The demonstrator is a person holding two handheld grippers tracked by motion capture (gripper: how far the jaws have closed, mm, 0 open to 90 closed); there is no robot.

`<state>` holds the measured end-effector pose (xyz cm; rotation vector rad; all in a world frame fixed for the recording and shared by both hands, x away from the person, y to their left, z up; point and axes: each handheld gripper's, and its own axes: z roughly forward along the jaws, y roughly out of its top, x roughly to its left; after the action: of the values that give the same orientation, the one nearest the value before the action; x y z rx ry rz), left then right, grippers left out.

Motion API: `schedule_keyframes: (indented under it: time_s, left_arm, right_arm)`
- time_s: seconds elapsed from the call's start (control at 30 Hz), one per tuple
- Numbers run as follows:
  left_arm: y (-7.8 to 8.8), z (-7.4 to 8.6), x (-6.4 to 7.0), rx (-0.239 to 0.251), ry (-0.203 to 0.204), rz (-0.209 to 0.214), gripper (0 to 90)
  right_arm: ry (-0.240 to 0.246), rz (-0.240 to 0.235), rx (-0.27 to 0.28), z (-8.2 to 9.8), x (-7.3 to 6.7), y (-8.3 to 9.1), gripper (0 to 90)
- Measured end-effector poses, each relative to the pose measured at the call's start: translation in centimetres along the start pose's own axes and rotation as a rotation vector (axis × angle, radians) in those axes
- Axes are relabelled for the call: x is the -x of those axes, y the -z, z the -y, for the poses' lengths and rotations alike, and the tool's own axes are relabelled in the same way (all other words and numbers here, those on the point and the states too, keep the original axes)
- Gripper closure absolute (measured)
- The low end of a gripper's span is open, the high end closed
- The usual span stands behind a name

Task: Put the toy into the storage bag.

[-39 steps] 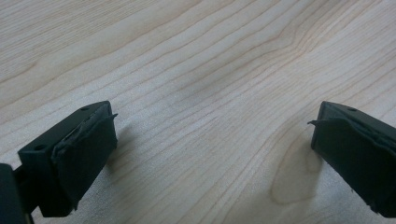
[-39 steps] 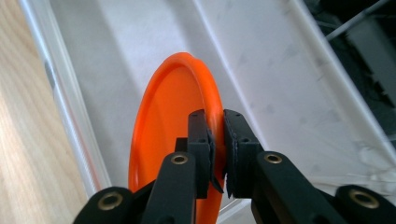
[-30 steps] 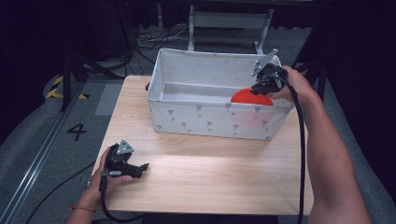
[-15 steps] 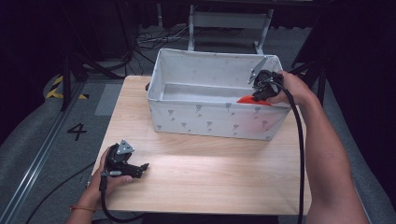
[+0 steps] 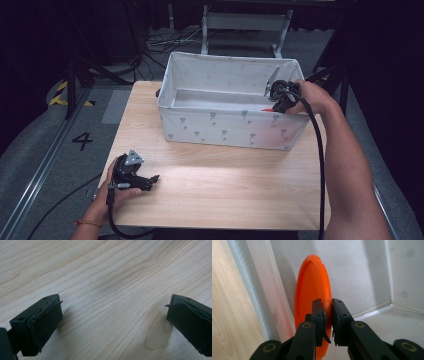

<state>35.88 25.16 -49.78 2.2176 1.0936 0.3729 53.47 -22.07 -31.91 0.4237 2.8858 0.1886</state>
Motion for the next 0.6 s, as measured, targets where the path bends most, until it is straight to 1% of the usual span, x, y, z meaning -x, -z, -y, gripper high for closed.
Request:
schedule_keyframes:
  time_s: [0.07,0.13,0.2,0.27,0.3,0.37,0.43,0.5,0.53,0.57,0.6]
  left_arm:
    - [0.0,0.0,0.0,0.000,0.000,0.000,0.5]
    - [0.0,0.0,0.0,0.000,0.000,0.000,0.6]
    - [0.0,0.0,0.0,0.000,0.000,0.000,0.5]
    - [0.0,0.0,0.0,0.000,0.000,0.000,0.5]
    - [0.0,0.0,0.0,0.000,0.000,0.000,0.5]
    - [0.0,0.0,0.0,0.000,-0.001,0.002,0.6]
    - [0.0,0.0,0.0,0.000,-0.001,0.002,0.6]
    - [0.0,0.0,0.0,0.000,0.001,0.000,0.5]
    - [0.0,0.0,0.0,0.000,-0.001,0.002,0.5]
    - [0.0,0.0,0.0,0.001,0.001,-0.001,0.5]
    - [0.0,0.0,0.0,0.000,0.001,0.000,0.5]
  right_arm:
    - [-0.006,0.004,0.005,0.1,0.0,-0.1,81.2]
    - [-0.014,-0.003,0.016,0.2,0.0,0.0,80.7]
    - [-0.015,0.011,0.018,0.3,0.0,0.2,79.8]
    - [-0.017,0.013,0.028,0.4,0.0,0.3,76.8]
    - [-0.017,0.013,0.028,0.4,0.0,0.3,76.8]
    - [-0.036,0.033,0.043,0.7,0.0,0.4,73.0]
    - [-0.039,0.039,0.047,0.7,-0.1,0.4,71.8]
    - [-0.056,0.059,0.073,0.9,-0.2,0.7,65.8]
    - [-0.072,0.077,0.098,1.1,-0.3,1.0,61.8]
    - [-0.084,0.082,0.121,1.2,-0.3,1.1,61.1]
    - [-0.107,0.082,0.174,1.6,-0.3,1.4,59.4]
